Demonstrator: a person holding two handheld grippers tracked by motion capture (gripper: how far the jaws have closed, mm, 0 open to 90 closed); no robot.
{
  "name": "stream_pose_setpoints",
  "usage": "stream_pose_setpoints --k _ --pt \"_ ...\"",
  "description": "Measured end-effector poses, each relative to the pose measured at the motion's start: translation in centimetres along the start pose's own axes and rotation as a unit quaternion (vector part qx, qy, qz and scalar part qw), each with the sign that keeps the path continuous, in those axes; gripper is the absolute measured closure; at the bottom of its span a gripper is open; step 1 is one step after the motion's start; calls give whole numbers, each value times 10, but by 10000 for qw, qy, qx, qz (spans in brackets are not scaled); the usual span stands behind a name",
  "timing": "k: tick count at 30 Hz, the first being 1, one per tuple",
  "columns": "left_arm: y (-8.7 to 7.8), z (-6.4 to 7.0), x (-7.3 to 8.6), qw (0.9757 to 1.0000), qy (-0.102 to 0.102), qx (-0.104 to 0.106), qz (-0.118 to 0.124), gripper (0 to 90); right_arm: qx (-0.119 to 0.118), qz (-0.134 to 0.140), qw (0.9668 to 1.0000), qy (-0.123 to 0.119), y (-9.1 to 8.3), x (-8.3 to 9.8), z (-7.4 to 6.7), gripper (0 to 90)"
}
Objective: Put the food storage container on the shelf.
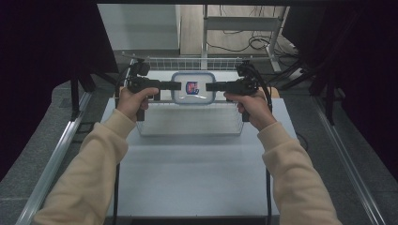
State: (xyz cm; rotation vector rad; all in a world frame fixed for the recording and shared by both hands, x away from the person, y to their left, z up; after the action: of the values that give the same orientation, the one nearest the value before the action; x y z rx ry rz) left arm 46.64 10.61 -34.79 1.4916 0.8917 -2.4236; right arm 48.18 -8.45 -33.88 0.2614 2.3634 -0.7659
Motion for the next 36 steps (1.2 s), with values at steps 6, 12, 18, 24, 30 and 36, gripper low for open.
stream_pose_setpoints --k 6,12,18,24,30,36 --pt "9 -23 -8 9997 -224 80 37 521 46 -97 9999 91 13 -22 10 510" --pt "19 -39 -12 9992 -400 87 7 520 59 -195 9996 171 24 -35 22 508" --pt "27 -52 -13 9981 -615 60 89 520 93 -241 9990 376 33 -39 35 498" --pt "33 -64 -16 9922 -1230 119 191 519 136 -253 9946 999 41 -47 44 479" --pt "38 -73 -16 9870 -1585 169 216 509 137 -228 9855 1674 47 -51 50 477" --pt "42 -80 -14 9828 -1807 242 288 491 115 -149 9767 2136 52 -54 58 465"
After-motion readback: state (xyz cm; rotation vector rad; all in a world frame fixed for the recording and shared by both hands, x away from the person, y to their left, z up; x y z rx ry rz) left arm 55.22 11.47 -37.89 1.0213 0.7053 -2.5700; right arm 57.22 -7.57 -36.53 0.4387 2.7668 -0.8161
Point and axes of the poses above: each handheld gripper's, and its own axes: y roughly forward along the jaws, x roughly out of its underside, z roughly to its right, the point moved 8 cm from there along y, roughly forward along the jaws, and after that the axes turned 15 degrees about y, right-handed, at the moved point
